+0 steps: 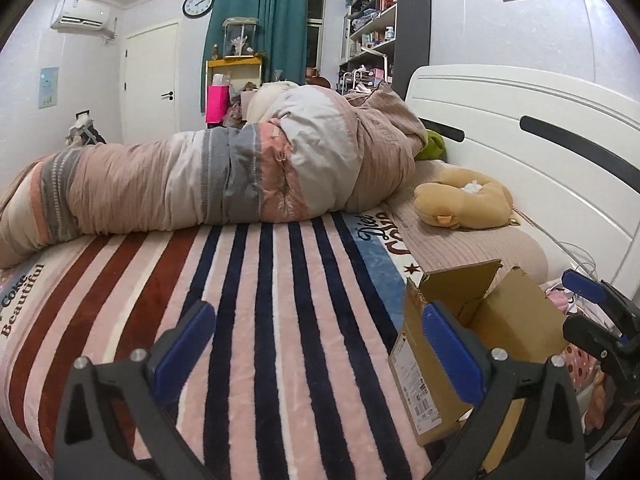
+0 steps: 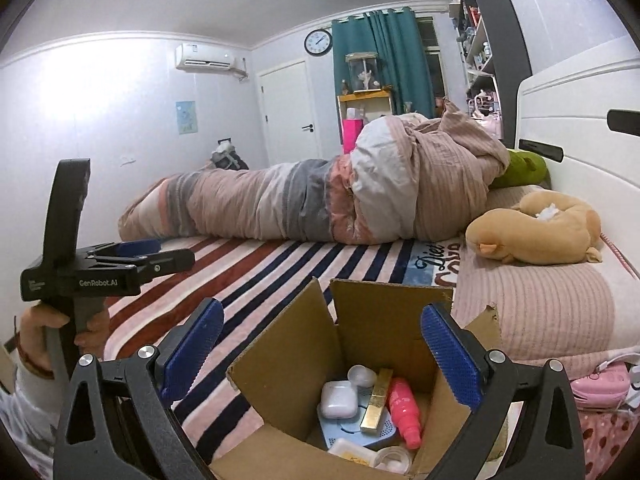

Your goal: Organize rigid objects

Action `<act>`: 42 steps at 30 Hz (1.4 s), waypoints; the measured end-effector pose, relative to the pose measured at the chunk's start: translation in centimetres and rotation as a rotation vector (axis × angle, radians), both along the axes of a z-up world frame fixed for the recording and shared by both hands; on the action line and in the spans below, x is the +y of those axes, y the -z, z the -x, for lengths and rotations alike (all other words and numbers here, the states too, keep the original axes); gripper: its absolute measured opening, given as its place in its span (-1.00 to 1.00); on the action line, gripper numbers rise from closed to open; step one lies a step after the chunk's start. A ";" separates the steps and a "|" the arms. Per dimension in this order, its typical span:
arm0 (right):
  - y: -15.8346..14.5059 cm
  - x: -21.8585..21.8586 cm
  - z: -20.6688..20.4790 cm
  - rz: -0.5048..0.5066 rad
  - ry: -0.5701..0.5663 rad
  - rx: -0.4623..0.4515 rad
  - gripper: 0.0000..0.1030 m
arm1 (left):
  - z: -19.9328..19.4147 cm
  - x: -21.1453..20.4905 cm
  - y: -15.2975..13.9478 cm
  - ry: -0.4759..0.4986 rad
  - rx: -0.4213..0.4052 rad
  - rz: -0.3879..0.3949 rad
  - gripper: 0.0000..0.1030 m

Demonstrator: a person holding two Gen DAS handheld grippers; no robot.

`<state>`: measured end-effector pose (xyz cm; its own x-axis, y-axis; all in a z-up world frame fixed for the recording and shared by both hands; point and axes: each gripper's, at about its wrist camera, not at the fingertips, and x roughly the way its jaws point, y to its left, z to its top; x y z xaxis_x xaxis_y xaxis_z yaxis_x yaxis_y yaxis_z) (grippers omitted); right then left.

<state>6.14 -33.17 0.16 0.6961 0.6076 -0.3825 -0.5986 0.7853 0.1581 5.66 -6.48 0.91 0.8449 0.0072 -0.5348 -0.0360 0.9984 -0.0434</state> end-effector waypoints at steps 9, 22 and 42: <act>0.0 0.3 0.1 -0.007 -0.004 0.003 0.93 | 0.2 0.1 0.1 -0.024 0.007 -0.020 0.99; 0.1 0.5 0.1 -0.003 -0.011 0.004 0.93 | 0.4 0.3 0.0 -0.033 0.002 -0.024 0.99; 0.5 1.3 0.1 0.003 -0.021 0.003 0.93 | 1.0 1.0 0.1 -0.070 -0.005 -0.016 0.99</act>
<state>6.06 -31.91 -0.38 0.6821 0.6208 -0.3864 -0.6142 0.7732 0.1581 4.62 -5.47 0.81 0.8447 0.0752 -0.5300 -0.1058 0.9940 -0.0276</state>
